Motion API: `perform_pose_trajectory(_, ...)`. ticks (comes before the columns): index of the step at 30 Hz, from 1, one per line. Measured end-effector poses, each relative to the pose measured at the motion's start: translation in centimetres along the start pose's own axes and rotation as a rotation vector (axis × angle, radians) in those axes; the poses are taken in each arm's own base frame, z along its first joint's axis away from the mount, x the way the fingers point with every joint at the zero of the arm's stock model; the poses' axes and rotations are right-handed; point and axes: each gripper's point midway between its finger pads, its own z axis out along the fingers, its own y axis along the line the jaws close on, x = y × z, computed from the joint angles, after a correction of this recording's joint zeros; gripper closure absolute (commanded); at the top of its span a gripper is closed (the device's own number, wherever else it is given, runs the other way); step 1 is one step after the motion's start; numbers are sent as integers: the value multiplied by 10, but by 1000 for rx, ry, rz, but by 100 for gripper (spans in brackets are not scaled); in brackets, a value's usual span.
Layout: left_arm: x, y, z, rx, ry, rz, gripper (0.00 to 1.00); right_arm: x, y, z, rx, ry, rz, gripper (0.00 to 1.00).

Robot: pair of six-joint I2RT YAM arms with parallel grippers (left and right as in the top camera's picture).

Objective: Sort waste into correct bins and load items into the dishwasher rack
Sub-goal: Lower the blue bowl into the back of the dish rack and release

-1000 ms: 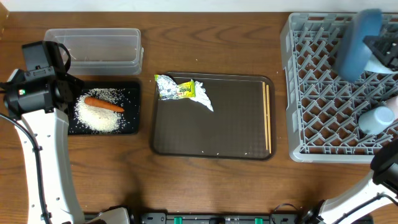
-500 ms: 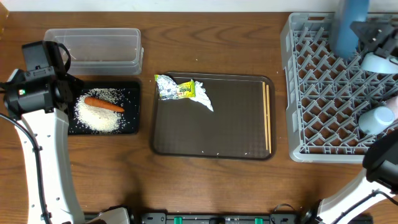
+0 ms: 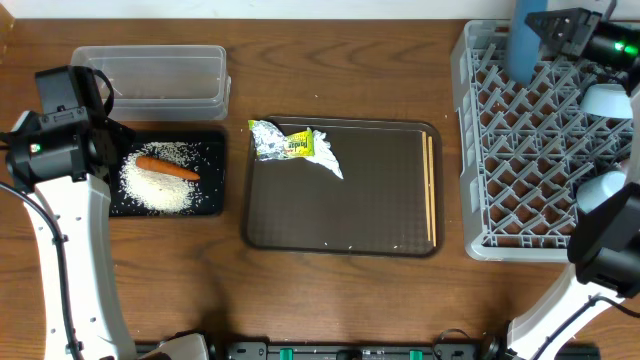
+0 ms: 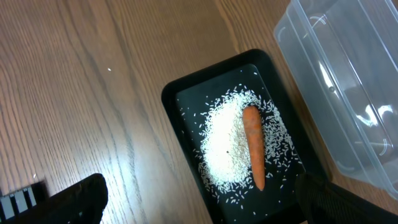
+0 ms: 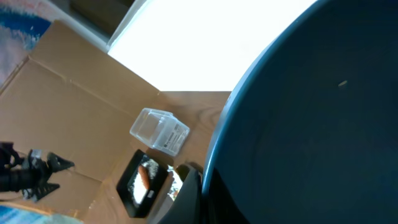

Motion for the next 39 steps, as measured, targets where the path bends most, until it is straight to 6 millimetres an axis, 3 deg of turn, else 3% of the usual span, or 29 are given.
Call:
perform_pose_trajectory(8, 0, 0, 0, 0, 0, 0, 0, 16, -6, 34, -4, 54, 91, 99)
perform_pose_trajectory(13, 0, 0, 0, 0, 0, 0, 0, 24, -16, 44, -15, 74, 137, 99)
perform_pose_trajectory(26, 0, 0, 0, 0, 0, 0, 0, 15, -37, 5, 23, 21, 219, 95)
perform_pose_trajectory(35, 0, 0, 0, 0, 0, 0, 0, 22, -42, -7, 43, 29, 292, 92)
perform_pose_trajectory(39, 0, 0, 0, 0, 0, 0, 0, 23, -51, -22, 94, 16, 332, 92)
